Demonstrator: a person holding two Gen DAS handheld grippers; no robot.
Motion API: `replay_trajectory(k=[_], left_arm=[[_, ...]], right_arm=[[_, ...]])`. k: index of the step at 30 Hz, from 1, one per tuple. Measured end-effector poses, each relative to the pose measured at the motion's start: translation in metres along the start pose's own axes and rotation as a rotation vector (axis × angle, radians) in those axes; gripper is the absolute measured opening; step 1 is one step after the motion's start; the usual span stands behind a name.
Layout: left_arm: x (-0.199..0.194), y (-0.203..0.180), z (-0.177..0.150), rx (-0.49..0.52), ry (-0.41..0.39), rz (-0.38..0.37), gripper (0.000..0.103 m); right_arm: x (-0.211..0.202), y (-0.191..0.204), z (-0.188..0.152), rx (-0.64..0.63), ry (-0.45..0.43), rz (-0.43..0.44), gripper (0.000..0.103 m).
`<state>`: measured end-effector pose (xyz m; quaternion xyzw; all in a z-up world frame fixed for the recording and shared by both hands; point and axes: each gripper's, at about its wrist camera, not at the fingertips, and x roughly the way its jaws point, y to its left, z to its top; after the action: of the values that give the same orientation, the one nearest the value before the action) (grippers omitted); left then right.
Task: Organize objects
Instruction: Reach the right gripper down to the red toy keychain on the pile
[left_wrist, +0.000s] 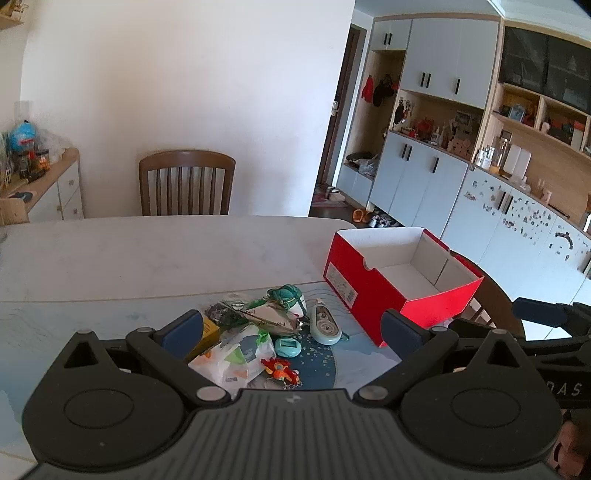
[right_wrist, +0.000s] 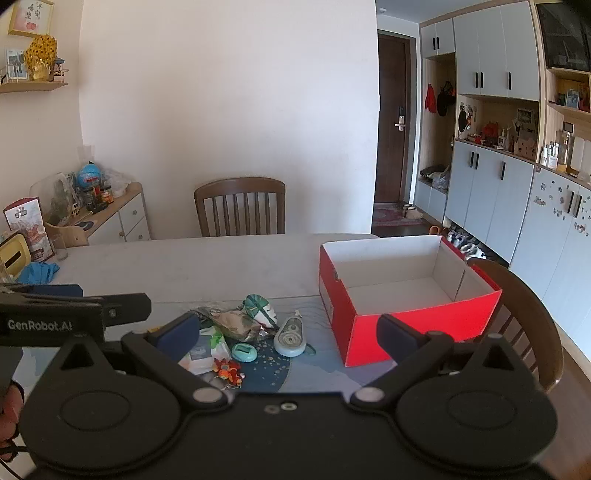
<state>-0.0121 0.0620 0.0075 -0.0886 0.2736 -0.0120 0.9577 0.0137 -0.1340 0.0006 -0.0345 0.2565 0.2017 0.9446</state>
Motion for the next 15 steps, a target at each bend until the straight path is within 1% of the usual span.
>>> replay_trajectory(k=[6,11,15], left_arm=[[0.003,0.008,0.0,0.01,-0.011,0.013,0.103],[0.011,0.018,0.002,0.003,0.011,0.002,0.103],[0.018,0.025,0.002,0.017,0.027,0.001,0.103]], right_arm=[[0.007,0.013,-0.001,-0.011,0.006,0.001,0.102],[0.016,0.02,-0.002,-0.016,0.014,0.004,0.102],[0.023,0.025,-0.002,-0.013,0.023,0.02,0.102]])
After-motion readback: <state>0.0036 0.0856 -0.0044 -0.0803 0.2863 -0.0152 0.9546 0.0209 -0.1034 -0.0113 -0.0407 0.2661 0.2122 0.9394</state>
